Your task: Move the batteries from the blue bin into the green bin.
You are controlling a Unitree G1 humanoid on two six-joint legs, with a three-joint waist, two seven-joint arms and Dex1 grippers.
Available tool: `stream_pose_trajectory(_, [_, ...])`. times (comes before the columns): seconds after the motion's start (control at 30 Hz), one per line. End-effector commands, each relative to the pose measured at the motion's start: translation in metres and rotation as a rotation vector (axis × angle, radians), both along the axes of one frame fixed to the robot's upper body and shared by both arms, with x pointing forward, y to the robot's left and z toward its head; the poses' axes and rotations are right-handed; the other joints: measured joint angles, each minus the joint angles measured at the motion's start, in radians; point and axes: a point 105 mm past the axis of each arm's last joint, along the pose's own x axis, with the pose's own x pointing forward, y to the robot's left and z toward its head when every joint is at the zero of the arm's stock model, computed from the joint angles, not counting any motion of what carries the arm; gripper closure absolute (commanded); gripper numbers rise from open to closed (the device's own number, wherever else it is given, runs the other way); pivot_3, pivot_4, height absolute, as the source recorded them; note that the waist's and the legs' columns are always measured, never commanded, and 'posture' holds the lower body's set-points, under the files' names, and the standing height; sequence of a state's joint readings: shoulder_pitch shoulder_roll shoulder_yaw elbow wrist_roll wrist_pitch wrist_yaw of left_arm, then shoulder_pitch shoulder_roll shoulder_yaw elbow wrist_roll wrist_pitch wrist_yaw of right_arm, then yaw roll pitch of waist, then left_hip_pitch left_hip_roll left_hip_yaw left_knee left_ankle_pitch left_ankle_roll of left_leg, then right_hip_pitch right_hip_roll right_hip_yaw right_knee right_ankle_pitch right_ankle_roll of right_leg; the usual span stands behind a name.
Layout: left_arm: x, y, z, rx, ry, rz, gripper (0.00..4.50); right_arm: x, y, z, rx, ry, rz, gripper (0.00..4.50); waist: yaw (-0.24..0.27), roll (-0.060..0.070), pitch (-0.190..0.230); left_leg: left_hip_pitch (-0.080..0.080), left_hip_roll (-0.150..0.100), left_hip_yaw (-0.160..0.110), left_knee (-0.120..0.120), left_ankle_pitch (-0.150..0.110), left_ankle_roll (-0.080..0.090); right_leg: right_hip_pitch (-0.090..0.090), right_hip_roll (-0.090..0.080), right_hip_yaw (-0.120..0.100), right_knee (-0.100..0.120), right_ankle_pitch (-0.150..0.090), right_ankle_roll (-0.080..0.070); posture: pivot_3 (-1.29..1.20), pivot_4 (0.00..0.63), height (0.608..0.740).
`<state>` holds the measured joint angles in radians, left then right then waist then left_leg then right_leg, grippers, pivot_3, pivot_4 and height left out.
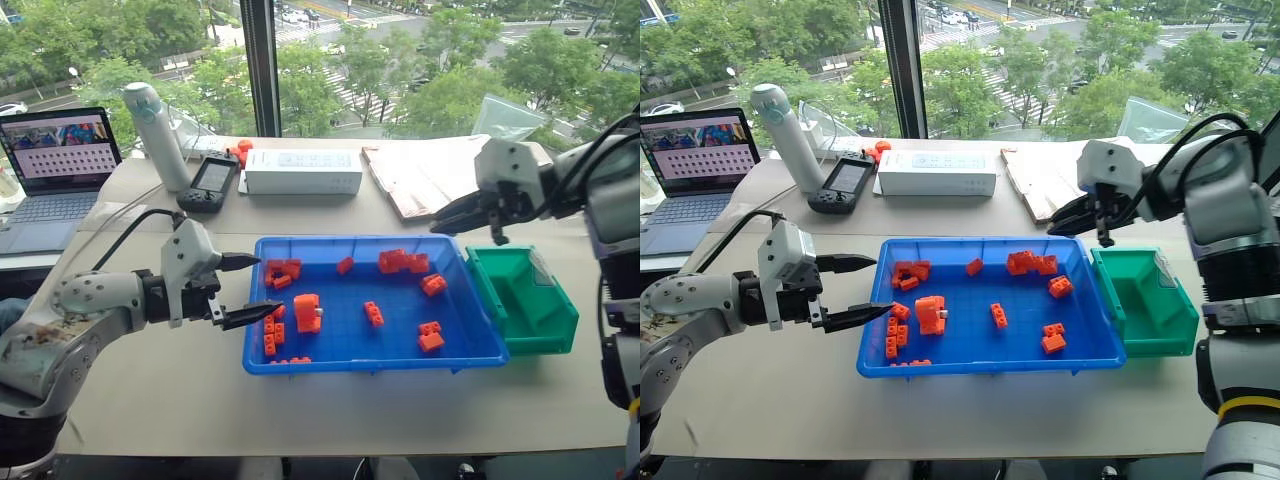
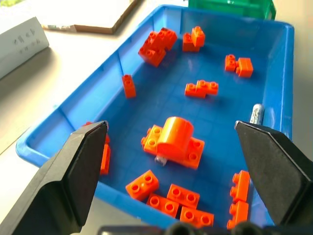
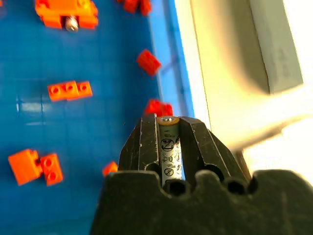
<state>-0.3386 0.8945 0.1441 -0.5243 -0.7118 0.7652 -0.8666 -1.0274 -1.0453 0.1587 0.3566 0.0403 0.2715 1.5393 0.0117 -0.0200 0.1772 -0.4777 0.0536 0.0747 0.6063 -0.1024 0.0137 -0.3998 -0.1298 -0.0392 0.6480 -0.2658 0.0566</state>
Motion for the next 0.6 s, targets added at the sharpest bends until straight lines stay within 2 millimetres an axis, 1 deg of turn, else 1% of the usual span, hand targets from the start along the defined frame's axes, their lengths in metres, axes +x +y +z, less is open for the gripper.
stream_pose_trajectory(0.03, [0.002, -0.006, 0.005, -0.009, -0.021, -0.045, 0.0, -0.011, -0.024, 0.0, -0.028, 0.01, -0.106, 4.25, -0.009, 0.0, 0.0, 0.0, 0.0, 0.0, 0.0, 0.0, 0.0, 0.003, 0.0, 0.001, 0.0, 0.0, 0.0, 0.0, 0.15, 0.74])
stream_pose_trajectory(0.13, [0.004, -0.008, 0.005, -0.007, -0.02, -0.06, 0.0, -0.019, -0.036, -0.021, -0.059, 0.081, -0.16, 4.25, -0.017, 0.0, 0.0, 0.001, 0.0, 0.0, 0.0, 0.002, 0.004, 0.003, 0.0, 0.001, 0.0, 0.0, 0.0, 0.0, 0.15, 0.74])
stream_pose_trajectory(0.2, [0.005, -0.01, 0.006, -0.014, -0.016, -0.07, 0.0, -0.025, -0.046, -0.044, -0.109, 0.143, -0.201, 4.25, -0.017, 0.0, 0.0, 0.001, 0.0, 0.0, 0.0, 0.002, 0.004, 0.004, 0.0, 0.001, 0.0, 0.0, 0.0, 0.0, 0.15, 0.74])
stream_pose_trajectory(0.27, [0.005, -0.011, 0.006, -0.018, -0.015, -0.075, 0.0, -0.023, -0.051, -0.056, -0.124, 0.138, -0.228, 3.24, -0.015, 0.0, 0.0, 0.0, 0.0, 0.0, 0.001, 0.001, 0.004, 0.004, 0.0, 0.001, 0.0, 0.0, 0.0, 0.0, 0.15, 0.74])
stream_pose_trajectory(0.33, [0.005, -0.01, 0.006, -0.017, -0.014, -0.074, 0.0, -0.023, -0.053, -0.061, -0.139, 0.137, -0.237, 2.65, -0.014, 0.001, 0.0, 0.0, 0.0, 0.0, 0.002, 0.0, 0.003, 0.004, 0.0, 0.001, 0.0, 0.0, 0.001, 0.0, 0.15, 0.74])
stream_pose_trajectory(0.37, [0.004, -0.01, 0.006, -0.016, -0.013, -0.074, 0.0, -0.023, -0.053, -0.06, -0.139, 0.132, -0.239, 2.3, -0.014, 0.001, 0.0, 0.0, 0.0, 0.0, 0.002, 0.0, 0.002, 0.004, 0.0, 0.001, 0.0, 0.0, 0.001, 0.0, 0.15, 0.74])
stream_pose_trajectory(0.4, [0.004, -0.009, 0.006, -0.014, -0.012, -0.071, 0.0, -0.021, -0.051, -0.055, -0.133, 0.108, -0.236, 2.02, -0.015, 0.001, 0.0, 0.0, 0.0, 0.0, 0.003, 0.0, 0.002, 0.004, 0.0, 0.001, 0.0, 0.0, 0.001, 0.0, 0.15, 0.74])
stream_pose_trajectory(0.43, [0.003, -0.009, 0.006, -0.012, -0.011, -0.069, 0.0, -0.019, -0.049, -0.049, -0.125, 0.083, -0.233, 1.61, -0.015, 0.001, 0.0, 0.001, 0.0, 0.0, 0.002, 0.0, 0.002, 0.004, 0.0, 0.001, 0.0, 0.0, 0.001, 0.0, 0.15, 0.74])
stream_pose_trajectory(0.5, [0.001, -0.006, 0.006, -0.007, -0.008, -0.06, 0.0, -0.013, -0.034, -0.029, -0.098, 0.014, -0.194, 0.93, -0.018, 0.002, 0.001, 0.0, 0.0, 0.0, 0.002, 0.0, 0.002, 0.004, 0.0, 0.002, 0.0, 0.0, 0.001, 0.0, 0.15, 0.74])
stream_pose_trajectory(0.57, [0.0, -0.005, 0.005, -0.004, -0.004, -0.051, 0.0, -0.013, -0.018, -0.016, -0.059, -0.003, -0.14, 0.26, -0.023, 0.003, 0.002, 0.0, 0.0, 0.0, 0.002, 0.0, 0.002, 0.003, 0.0, 0.002, 0.0, 0.0, 0.001, 0.0, 0.15, 0.74])
stream_pose_trajectory(0.6, [-0.002, -0.004, 0.004, -0.002, 0.001, -0.045, 0.0, -0.017, 0.001, -0.011, -0.023, 0.024, -0.066, 0.26, -0.025, 0.003, 0.002, 0.0, 0.0, 0.0, 0.002, 0.0, 0.002, 0.003, 0.0, 0.002, 0.0, 0.0, 0.001, 0.0, 0.15, 0.74])
